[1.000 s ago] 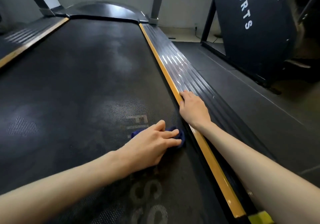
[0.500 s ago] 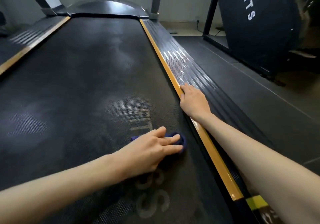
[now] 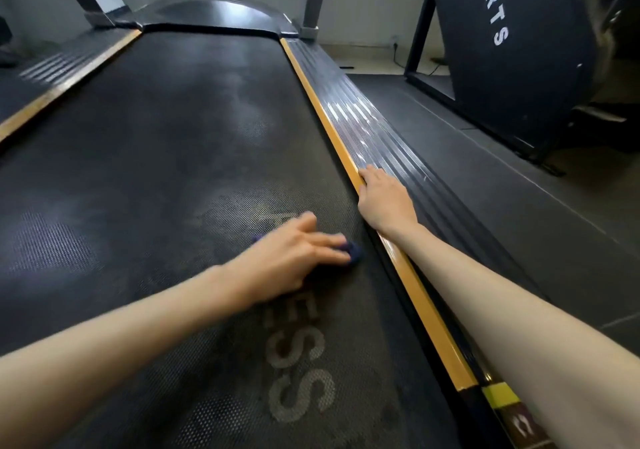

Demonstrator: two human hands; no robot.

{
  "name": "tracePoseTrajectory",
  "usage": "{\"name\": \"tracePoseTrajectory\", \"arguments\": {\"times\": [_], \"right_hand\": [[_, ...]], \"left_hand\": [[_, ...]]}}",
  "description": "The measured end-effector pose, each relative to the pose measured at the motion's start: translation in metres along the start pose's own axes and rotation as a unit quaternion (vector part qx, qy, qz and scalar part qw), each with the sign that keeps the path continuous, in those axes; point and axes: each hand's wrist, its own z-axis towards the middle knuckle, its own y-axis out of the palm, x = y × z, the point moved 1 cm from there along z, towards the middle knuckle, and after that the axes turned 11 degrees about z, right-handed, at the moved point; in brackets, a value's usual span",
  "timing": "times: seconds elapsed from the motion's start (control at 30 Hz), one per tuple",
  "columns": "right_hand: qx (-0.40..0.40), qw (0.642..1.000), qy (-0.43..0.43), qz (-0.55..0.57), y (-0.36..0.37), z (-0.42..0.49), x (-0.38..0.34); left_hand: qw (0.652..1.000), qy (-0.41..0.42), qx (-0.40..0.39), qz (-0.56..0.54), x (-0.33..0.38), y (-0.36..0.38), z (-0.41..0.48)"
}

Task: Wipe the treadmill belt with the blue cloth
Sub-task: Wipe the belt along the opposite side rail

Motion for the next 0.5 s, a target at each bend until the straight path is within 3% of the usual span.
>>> {"name": "tracePoseTrajectory", "arguments": {"times": [0.07,0.1,0.13,0.27,0.33,0.4,0.5], "right_hand": [[-0.003,1.000,0.000,0.004,-0.001,0.000,0.001],[-0.002,1.000,0.001,0.006,-0.001,-0.001,0.001],[-0.001,1.000,0.000,0.005,0.000,-0.001,0.000],[0.003,1.000,-0.003,-0.005,0.001,0.000,0.002],[0.001,1.000,-0.002,-0.008,0.002,0.001,0.002],[0.002,1.000,-0.003,-0.015,0.003,0.000,0.002],[0.006,1.000,-0.009,-0.020,0.003,0.000,0.001]], "left_hand": [[0.983,-0.183,0.016,0.029,-0.036,0.011,0.006],[0.969,-0.245,0.015,0.032,-0.044,0.016,0.007],[0.967,-0.255,0.017,0.021,-0.040,0.014,0.010],[0.996,0.018,0.017,-0.088,0.030,-0.012,-0.005],[0.991,0.066,-0.015,-0.115,0.044,-0.017,-0.018],[0.996,0.041,-0.013,-0.084,0.025,-0.005,-0.020],[0.992,-0.125,0.016,-0.023,-0.022,0.010,-0.003]]}}
